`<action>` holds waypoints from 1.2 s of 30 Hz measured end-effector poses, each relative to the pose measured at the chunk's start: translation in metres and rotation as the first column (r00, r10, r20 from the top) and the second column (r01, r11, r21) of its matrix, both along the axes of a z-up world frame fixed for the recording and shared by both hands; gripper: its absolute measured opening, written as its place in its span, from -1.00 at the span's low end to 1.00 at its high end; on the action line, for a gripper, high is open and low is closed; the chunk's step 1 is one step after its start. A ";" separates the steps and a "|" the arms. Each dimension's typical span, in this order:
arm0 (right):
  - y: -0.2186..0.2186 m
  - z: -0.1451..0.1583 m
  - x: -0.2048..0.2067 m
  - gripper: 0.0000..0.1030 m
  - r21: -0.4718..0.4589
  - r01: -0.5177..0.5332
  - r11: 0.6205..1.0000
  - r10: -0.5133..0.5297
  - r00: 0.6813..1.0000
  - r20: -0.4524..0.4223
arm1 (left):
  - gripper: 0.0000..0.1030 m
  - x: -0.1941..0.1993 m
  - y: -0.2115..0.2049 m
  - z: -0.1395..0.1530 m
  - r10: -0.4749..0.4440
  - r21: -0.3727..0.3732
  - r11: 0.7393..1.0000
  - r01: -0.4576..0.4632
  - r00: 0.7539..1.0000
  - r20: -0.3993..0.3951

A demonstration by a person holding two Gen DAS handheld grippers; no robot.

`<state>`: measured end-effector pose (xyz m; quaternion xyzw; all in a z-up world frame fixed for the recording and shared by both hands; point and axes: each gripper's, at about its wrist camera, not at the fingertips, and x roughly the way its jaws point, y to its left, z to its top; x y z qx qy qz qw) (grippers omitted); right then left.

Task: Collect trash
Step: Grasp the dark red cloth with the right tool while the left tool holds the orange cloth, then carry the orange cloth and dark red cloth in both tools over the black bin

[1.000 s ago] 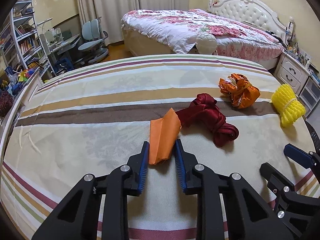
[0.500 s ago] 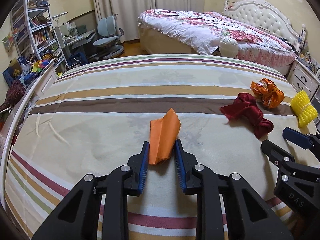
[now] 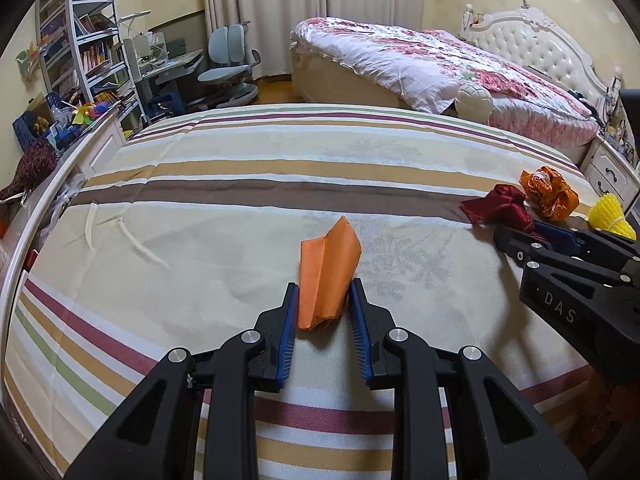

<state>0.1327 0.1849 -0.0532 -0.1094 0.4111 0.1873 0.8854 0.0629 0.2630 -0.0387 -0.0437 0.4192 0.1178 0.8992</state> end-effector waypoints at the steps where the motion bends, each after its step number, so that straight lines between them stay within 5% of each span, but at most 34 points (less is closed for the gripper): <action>1: 0.002 0.000 -0.001 -0.55 -0.007 -0.002 1.000 0.002 1.000 0.005 | -0.49 0.000 0.000 0.000 0.000 0.001 1.000 0.000 1.000 0.001; 9: -0.011 0.004 -0.029 -0.60 0.026 -0.010 1.000 0.010 1.000 0.015 | -0.49 -0.010 -0.004 0.003 -0.003 -0.010 1.000 0.003 1.000 0.028; 22: -0.106 0.021 -0.085 -0.60 0.084 0.124 0.989 -0.132 0.987 0.093 | -0.49 -0.039 -0.057 0.024 -0.081 -0.050 0.995 0.088 0.989 0.126; 36: -0.227 0.037 -0.117 -0.60 0.116 0.365 0.924 -0.382 0.903 0.199 | -0.49 -0.051 -0.166 0.047 -0.277 -0.033 0.957 0.290 0.937 0.213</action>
